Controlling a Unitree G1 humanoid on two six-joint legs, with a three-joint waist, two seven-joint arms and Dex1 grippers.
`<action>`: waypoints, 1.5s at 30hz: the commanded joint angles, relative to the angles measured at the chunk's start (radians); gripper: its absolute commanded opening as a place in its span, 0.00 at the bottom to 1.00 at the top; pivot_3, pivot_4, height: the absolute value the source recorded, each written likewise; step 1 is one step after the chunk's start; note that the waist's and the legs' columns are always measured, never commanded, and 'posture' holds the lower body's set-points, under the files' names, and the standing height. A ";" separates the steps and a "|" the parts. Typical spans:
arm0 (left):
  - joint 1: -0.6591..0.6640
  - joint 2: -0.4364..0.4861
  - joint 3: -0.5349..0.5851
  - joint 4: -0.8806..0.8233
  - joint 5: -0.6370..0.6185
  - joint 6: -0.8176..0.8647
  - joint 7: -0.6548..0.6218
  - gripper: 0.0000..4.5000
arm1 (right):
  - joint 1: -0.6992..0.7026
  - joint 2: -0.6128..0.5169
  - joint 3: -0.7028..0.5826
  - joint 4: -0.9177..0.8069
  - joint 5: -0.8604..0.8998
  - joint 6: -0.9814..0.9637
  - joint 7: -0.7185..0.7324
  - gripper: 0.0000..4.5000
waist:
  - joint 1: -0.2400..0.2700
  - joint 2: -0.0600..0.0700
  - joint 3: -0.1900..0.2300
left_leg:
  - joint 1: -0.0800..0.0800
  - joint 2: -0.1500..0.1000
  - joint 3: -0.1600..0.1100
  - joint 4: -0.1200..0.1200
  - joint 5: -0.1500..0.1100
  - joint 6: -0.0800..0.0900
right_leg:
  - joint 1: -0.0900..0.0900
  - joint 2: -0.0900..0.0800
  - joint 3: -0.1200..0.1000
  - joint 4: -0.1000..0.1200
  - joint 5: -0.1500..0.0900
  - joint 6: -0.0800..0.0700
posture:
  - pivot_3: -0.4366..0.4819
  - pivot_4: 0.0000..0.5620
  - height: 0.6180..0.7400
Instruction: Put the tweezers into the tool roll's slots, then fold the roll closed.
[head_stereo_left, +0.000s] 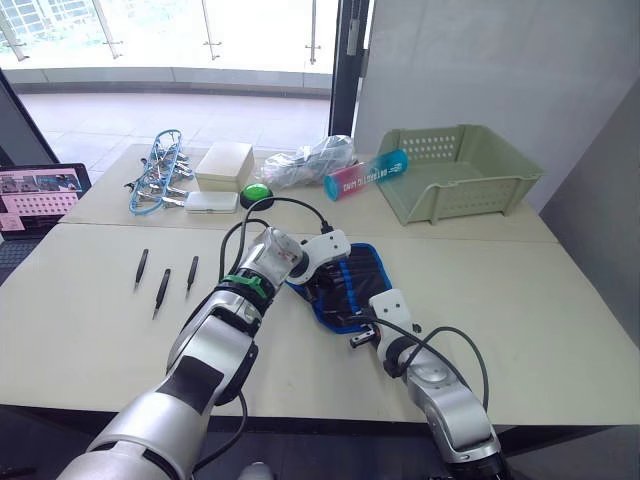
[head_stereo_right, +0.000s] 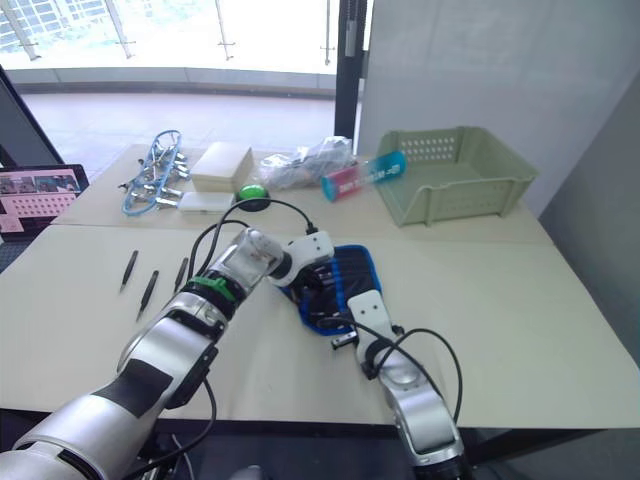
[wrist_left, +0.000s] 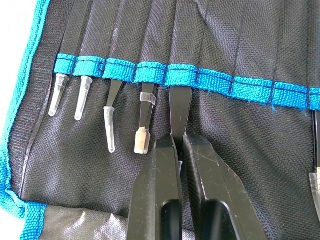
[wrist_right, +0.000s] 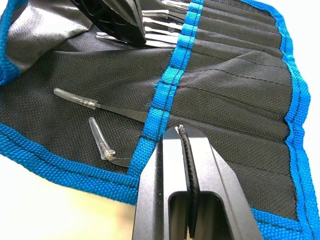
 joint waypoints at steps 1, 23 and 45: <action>-0.015 0.013 0.037 -0.068 -0.045 -0.020 -0.004 0.08 | 0.067 -0.008 0.023 0.113 -0.009 0.112 0.003 0.00 | -0.002 0.000 0.000 | 0.000 0.000 0.000 0.000 0.000 0.000 | 0.000 0.000 0.000 0.000 0.000 0.000 | 0.48 0.27 0.81; 0.596 0.513 0.608 -0.905 -0.443 0.205 0.008 0.99 | 0.045 -0.042 0.027 0.112 -0.007 0.107 0.044 0.00 | -0.043 0.002 0.002 | -0.001 0.000 -0.001 -0.005 0.000 0.000 | -0.002 0.000 0.000 0.003 -0.001 0.001 | 0.48 0.27 0.81; 1.416 0.388 1.282 -1.308 -0.694 0.329 0.347 0.99 | -0.007 -0.126 0.058 0.136 -0.001 0.097 0.169 0.00 | -0.033 -0.003 0.000 | 0.004 0.000 -0.003 -0.007 -0.002 0.000 | -0.002 0.000 -0.001 -0.006 -0.002 -0.001 | 0.48 0.27 0.81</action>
